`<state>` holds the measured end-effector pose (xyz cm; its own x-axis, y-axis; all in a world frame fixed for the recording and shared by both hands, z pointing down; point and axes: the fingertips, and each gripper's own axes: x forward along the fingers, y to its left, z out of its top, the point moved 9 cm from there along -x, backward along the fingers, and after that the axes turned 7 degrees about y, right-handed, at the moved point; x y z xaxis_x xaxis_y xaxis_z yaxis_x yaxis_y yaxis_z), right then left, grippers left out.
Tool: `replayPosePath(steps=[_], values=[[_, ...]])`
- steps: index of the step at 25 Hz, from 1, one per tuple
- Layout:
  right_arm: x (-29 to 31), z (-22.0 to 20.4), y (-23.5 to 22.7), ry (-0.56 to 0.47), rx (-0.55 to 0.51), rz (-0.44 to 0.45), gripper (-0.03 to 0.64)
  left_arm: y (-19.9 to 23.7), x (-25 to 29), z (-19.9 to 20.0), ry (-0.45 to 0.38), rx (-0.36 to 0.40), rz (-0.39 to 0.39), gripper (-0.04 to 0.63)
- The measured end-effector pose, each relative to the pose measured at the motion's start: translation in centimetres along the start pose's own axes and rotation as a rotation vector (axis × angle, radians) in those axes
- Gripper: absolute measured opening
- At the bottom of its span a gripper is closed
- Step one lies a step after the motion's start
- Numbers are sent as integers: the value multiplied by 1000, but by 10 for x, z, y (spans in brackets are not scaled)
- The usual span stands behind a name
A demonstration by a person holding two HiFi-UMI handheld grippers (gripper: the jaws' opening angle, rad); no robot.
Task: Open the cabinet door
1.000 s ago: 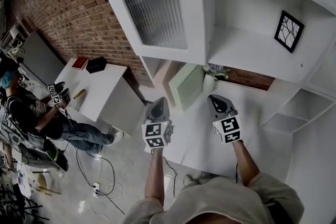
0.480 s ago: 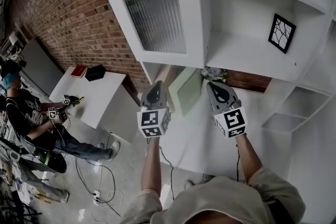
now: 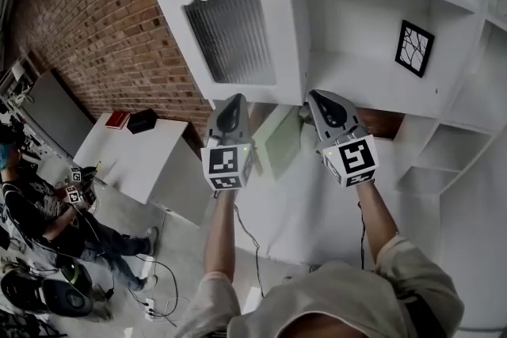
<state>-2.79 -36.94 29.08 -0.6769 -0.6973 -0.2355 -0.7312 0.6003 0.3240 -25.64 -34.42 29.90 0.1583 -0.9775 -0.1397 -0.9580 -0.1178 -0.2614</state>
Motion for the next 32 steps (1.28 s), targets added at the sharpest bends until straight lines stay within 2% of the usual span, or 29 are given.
replayPosePath(steps=[7, 12, 15, 22, 23, 24, 26, 27, 31, 32], values=[[-7, 19, -13, -22, -36, -57, 14, -7, 21, 49, -150, 56, -51, 26], [-18, 26, -24, -18, -55, -105, 14, -14, 37, 72, -212, 48, -86, 26], [-24, 28, -28, -16, -64, -127, 14, -22, 43, 90, -259, 73, -106, 26], [-13, 40, -26, -28, -89, -90, 15, -19, 60, 134, -320, 108, -132, 32], [-9, 41, -25, -23, -93, -71, 31, -17, 63, 142, -336, 126, -137, 44], [-4, 42, -23, -17, -96, -48, 57, -16, 66, 149, -345, 144, -144, 98], [7, 43, -20, -2, -97, -4, 152, -12, 73, 161, -347, 172, -159, 179], [13, 42, -19, 4, -93, 13, 167, -10, 76, 166, -347, 184, -162, 209], [37, 40, -19, 14, -62, 39, 272, -10, 84, 186, -378, 254, -147, 229], [43, 39, -20, 16, -56, 39, 278, -11, 86, 190, -384, 265, -145, 229]])
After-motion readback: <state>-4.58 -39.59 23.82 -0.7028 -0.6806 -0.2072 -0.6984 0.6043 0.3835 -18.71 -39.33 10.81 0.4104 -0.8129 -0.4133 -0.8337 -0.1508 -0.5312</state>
